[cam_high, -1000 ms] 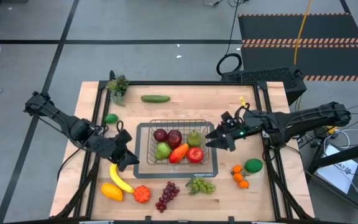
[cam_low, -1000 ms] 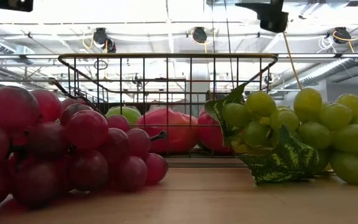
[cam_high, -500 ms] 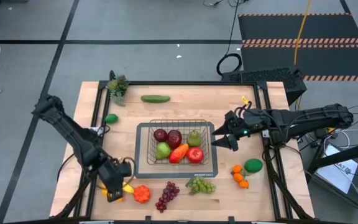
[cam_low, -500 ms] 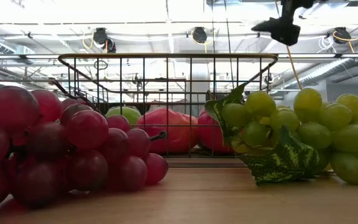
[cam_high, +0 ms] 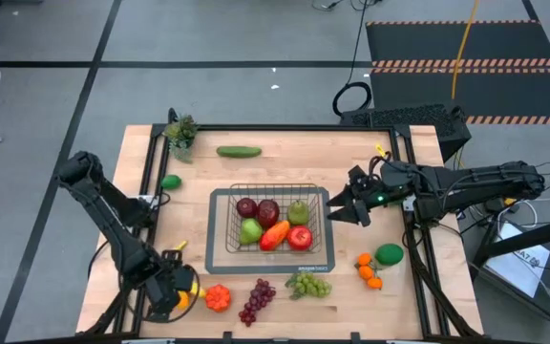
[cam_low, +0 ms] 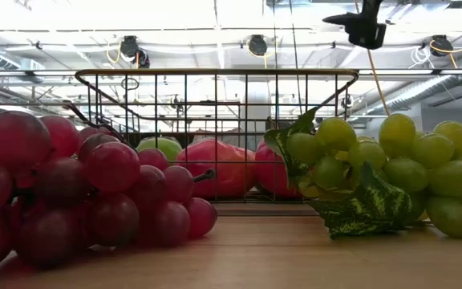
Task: Build produce basket
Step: Put the mango into the gold wire basket
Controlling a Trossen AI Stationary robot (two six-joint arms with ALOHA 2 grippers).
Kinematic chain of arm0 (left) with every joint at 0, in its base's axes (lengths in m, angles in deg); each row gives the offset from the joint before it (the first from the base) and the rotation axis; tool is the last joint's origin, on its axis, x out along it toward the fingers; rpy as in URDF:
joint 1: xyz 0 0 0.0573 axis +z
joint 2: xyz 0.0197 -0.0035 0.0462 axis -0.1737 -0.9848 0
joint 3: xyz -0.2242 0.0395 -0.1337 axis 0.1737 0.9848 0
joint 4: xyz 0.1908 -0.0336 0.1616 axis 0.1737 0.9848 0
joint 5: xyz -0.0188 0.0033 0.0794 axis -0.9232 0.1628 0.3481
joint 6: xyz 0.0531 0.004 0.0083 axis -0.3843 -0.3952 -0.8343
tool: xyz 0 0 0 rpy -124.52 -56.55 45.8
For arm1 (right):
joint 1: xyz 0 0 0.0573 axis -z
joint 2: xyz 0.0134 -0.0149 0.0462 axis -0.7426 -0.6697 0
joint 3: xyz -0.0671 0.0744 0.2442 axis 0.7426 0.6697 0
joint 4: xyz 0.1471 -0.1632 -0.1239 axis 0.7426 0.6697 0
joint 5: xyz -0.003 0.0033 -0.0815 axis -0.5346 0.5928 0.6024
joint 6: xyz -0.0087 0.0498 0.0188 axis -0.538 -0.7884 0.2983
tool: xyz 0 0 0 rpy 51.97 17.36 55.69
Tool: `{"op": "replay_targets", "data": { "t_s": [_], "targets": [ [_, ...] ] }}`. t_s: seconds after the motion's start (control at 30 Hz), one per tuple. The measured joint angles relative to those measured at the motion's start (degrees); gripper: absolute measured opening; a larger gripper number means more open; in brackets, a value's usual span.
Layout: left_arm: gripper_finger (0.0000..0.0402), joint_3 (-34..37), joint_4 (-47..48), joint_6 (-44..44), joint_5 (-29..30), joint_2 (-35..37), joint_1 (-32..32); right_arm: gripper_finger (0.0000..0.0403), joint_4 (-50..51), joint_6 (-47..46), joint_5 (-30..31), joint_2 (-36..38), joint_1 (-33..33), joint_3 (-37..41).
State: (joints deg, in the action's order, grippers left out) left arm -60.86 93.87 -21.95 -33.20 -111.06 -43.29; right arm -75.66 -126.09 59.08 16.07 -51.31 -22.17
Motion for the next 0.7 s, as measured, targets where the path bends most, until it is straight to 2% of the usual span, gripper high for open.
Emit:
{"op": "replay_targets", "data": {
  "t_s": [0.1,0.27,0.47,0.7],
  "targets": [
    [0.0395,1.87,-1.1,-1.4,0.09,0.02,-2.8,0.0351,-4.35,-2.11,3.35,-0.01,0.0,0.0],
    [0.0385,4.84,-2.87,-3.0,0.15,0.02,-6.35,0.0351,-13.61,-5.12,8.75,-0.02,0.0,0.0],
    [0.0385,8.98,-4.24,-2.59,1.12,0.02,-8.48,0.0351,-20.81,-6.06,11.2,-0.02,-1.76,-0.01],
    [0.037,14.42,-14.0,-1.71,1.12,0.02,-8.58,0.0351,-23.37,-5.92,21.62,-0.54,-6.17,-0.04]
  ]
}}
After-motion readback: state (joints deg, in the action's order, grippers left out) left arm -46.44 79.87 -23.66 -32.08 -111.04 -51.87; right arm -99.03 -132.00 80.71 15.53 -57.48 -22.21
